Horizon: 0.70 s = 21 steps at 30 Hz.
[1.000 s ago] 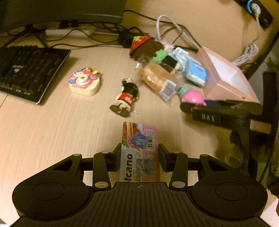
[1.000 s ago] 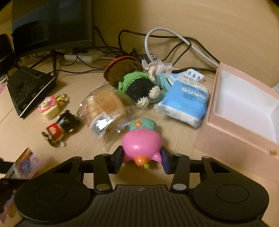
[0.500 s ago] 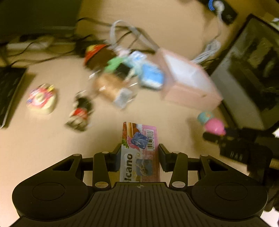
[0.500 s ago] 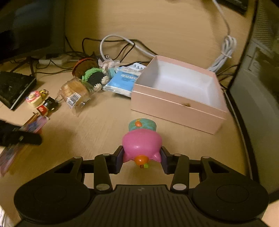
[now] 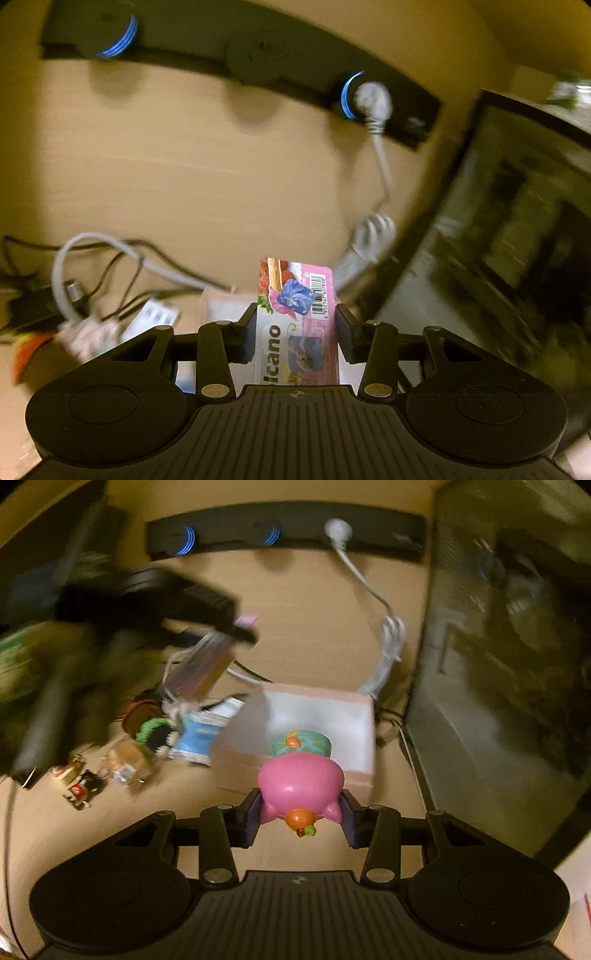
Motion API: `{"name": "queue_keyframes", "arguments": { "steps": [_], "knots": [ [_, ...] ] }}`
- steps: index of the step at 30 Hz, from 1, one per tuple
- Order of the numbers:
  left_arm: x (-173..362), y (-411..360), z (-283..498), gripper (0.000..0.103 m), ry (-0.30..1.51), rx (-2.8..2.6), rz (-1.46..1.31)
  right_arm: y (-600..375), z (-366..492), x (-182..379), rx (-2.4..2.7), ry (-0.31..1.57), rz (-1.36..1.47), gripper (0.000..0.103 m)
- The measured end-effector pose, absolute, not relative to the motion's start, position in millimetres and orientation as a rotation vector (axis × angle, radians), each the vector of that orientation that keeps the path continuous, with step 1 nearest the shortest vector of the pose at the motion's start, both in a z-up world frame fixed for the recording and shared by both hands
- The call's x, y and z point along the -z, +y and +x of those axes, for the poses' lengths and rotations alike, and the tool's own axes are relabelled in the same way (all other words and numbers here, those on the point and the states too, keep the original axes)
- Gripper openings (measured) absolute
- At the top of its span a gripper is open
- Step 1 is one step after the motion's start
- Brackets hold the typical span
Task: Organize objects
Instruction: 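Drop the card and pig into the pink box, opening both tools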
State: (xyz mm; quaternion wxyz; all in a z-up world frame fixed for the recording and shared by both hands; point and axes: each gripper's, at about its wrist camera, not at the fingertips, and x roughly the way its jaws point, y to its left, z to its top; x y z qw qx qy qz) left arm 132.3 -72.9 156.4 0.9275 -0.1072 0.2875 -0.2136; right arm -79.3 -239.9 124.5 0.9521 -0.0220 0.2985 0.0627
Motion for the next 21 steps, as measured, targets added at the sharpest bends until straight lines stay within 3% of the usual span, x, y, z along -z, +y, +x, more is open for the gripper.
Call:
{"name": "queue_keyframes", "arguments": {
  "steps": [6, 10, 15, 21],
  "knots": [
    [-89, -118, 188, 0.044, 0.749, 0.298, -0.145, -260, -87, -105, -0.100, 0.640, -0.047, 0.043],
    [-97, -95, 177, 0.044, 0.729, 0.287, -0.254, -272, -80, -100, -0.110, 0.662, -0.032, 0.043],
    [-127, -40, 125, 0.044, 0.677, 0.315, -0.309, -274, -37, -115, -0.163, 0.655, 0.079, 0.043],
    [-107, 22, 25, 0.044, 0.744, 0.251, -0.251, -253, 53, -115, -0.220, 0.713, 0.196, 0.043]
  ]
}}
